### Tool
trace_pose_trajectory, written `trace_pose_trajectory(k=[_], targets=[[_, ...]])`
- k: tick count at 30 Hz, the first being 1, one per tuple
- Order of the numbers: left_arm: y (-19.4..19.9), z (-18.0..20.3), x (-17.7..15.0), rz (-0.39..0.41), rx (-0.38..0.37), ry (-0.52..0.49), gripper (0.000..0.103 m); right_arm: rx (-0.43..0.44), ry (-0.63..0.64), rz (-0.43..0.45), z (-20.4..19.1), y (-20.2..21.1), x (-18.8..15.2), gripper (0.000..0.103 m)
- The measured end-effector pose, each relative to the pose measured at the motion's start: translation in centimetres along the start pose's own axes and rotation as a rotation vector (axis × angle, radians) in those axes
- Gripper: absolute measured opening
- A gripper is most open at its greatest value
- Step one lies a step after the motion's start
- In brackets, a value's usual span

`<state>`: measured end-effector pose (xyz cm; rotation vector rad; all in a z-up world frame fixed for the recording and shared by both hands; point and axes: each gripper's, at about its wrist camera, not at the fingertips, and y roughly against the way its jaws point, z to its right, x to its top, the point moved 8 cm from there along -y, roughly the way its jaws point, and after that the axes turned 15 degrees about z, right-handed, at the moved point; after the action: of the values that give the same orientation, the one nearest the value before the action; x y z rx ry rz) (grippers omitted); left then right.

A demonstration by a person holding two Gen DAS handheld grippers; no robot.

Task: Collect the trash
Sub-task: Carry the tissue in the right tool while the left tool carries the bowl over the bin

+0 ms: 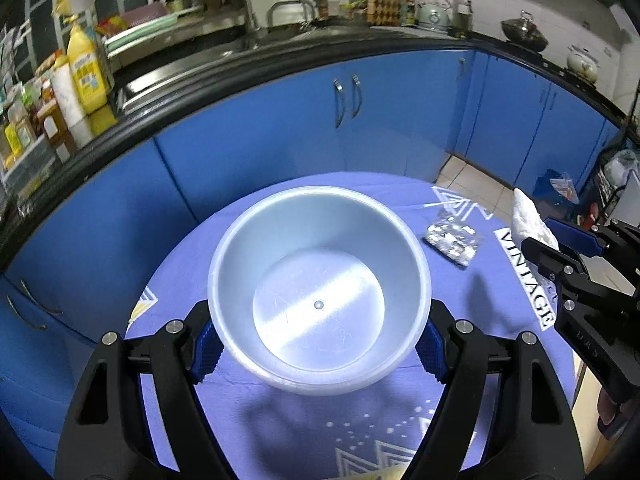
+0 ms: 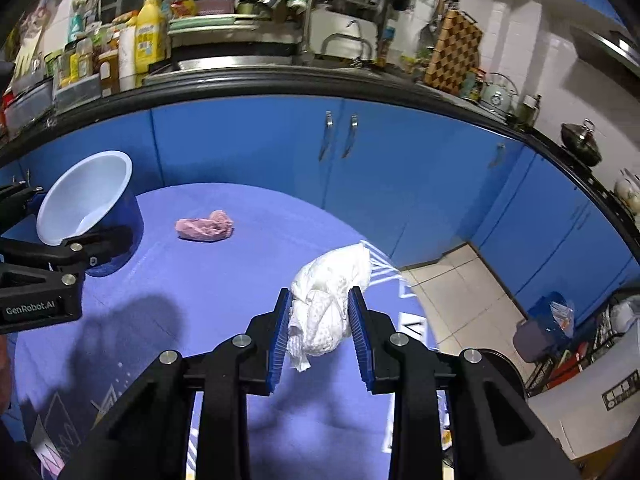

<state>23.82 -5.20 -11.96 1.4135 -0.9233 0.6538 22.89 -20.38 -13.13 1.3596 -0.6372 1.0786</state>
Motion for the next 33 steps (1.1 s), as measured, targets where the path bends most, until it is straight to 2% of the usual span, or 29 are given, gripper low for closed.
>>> trace_pose_trajectory(k=[15, 33], targets=[[1.0, 9.4, 2.6, 0.037, -0.079, -0.117, 0.077, -0.109, -0.104, 0.029, 9.5, 4.1, -1.7, 0.029], [-1.2, 21.9, 3.6, 0.015, -0.199, -0.254, 0.077, -0.223, -0.219, 0.007, 19.7, 6.3, -6.5, 0.029]])
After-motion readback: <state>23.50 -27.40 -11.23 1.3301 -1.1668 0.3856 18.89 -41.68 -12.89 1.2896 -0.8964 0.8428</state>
